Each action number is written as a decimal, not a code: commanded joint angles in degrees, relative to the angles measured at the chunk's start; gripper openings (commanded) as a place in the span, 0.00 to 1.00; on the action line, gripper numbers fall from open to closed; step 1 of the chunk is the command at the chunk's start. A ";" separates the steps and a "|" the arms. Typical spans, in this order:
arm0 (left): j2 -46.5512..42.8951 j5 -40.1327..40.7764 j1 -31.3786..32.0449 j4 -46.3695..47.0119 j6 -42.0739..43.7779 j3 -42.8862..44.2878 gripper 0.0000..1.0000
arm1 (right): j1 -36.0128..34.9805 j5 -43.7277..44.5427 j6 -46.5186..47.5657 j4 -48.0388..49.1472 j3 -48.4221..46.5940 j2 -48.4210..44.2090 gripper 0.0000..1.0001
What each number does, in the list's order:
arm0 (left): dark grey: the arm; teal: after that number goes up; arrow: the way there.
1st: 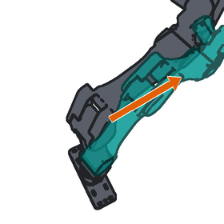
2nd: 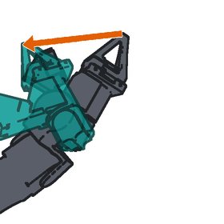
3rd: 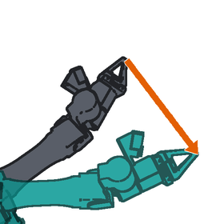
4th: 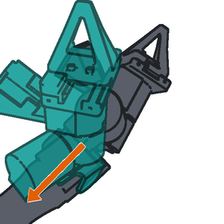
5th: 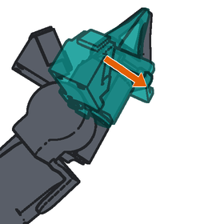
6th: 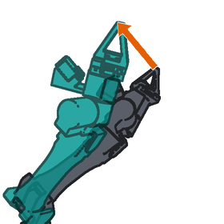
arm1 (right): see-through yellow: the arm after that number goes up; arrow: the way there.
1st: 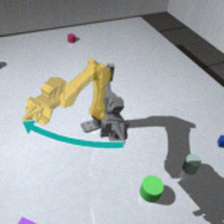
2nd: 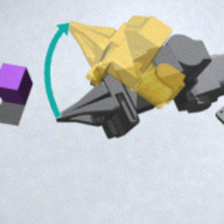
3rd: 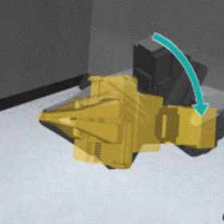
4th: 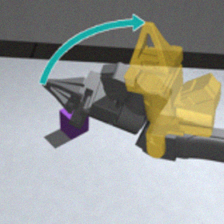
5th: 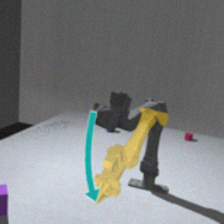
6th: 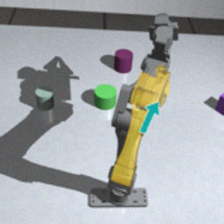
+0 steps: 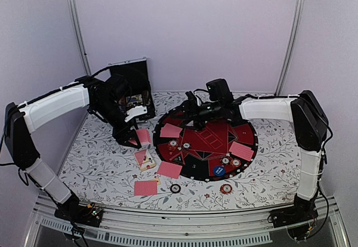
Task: Distribute texas hold em gaming equipment
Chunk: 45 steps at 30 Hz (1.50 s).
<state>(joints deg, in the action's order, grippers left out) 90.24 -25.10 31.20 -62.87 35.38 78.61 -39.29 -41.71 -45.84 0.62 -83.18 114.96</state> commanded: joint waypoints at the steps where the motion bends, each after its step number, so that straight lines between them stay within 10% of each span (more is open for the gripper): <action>1: 0.02 -1.26 -0.53 0.24 -0.13 2.13 0.00 | -4.44 -5.30 -5.36 5.99 0.53 0.70 0.85; 45: 0.56 -1.48 -0.17 0.92 -0.84 2.60 0.00 | -14.99 -11.77 -20.34 19.16 -18.60 21.80 0.85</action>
<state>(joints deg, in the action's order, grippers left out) 90.52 -25.28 31.22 -62.65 34.87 79.57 -54.15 -52.82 -65.47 18.65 -100.99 135.06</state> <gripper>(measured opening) 0.659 0.851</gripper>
